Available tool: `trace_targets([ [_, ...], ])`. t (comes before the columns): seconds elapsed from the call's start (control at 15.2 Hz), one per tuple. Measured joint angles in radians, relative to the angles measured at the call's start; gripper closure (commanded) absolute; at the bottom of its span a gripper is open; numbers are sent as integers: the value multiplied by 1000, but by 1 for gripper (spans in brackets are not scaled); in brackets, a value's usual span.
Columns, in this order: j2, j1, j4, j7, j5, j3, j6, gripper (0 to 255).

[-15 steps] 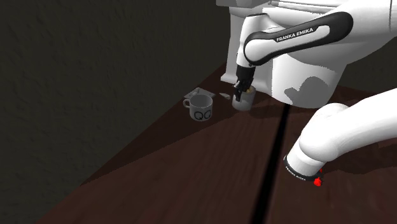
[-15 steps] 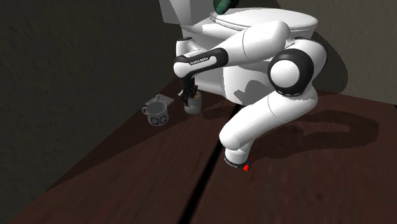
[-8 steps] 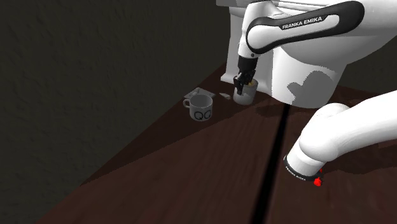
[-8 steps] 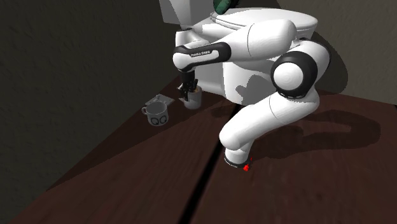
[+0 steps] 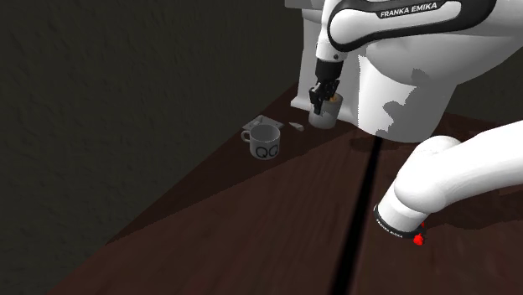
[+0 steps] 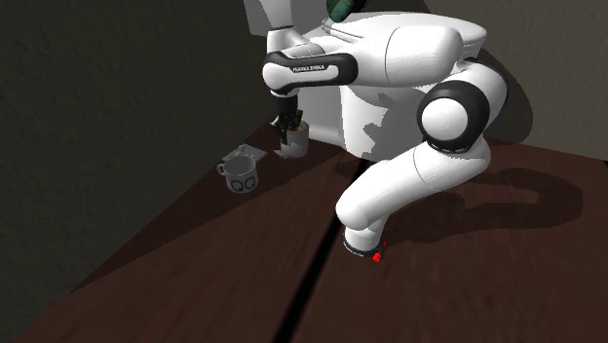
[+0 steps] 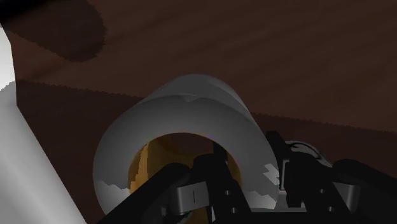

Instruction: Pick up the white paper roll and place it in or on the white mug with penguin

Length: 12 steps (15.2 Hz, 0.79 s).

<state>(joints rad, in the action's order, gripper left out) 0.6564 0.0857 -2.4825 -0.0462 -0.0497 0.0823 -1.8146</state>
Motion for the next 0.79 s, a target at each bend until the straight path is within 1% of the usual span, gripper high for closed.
trace_targets([
  [0.13, 2, 1, 20, -2, 0, 1, 22, 255],
  [0.26, -30, -8, 52, 14, 10, -13, 22, 255],
  [0.53, -146, -39, 148, 77, 42, -63, 3, 255],
  [0.79, -290, -63, 293, 134, 61, -106, 5, 255],
])
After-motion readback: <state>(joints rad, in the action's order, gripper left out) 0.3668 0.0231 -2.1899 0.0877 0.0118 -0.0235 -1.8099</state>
